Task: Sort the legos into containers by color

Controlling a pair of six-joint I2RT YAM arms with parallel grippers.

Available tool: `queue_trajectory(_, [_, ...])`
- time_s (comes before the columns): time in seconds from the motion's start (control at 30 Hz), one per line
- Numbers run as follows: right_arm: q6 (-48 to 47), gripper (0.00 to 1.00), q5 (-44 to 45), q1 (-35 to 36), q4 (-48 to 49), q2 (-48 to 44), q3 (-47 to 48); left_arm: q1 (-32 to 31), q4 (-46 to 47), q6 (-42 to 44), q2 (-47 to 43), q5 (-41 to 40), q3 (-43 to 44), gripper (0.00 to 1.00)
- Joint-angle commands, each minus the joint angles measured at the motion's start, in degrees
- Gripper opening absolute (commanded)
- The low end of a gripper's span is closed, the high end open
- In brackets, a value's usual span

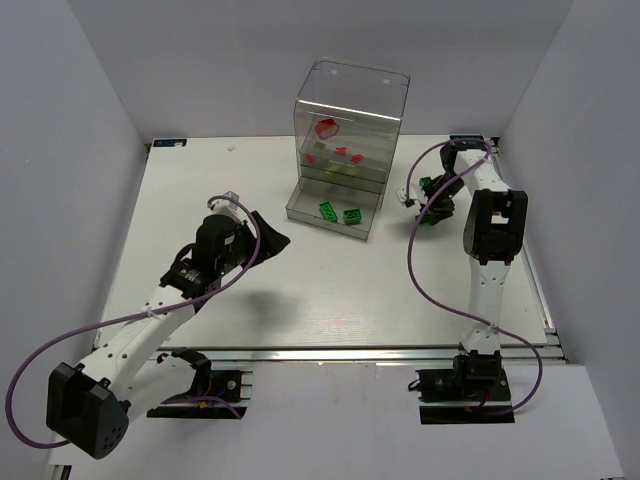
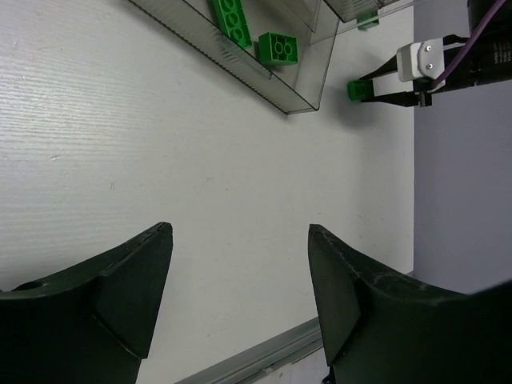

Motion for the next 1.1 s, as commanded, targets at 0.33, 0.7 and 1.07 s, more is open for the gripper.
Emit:
queue_trajectory(0.33, [25.22, 0.0, -21.52, 8.41, 10.72, -32.82, -25.2, 0.31, 4.3, -2.34, -3.06, 0.69, -5.39, 0.78])
queue_trajectory(0.7, [67.41, 0.0, -5.73, 27.77, 27.98, -21.26, -4.49, 0.31, 2.55, -3.13, -5.51, -0.71, -5.48, 0.78])
queue_trajectory(1.07, [69.99, 0.26, 5.89, 34.56, 32.81, -6.04, 7.58, 0.31, -0.97, -5.6, -12.9, -4.67, -7.94, 0.78])
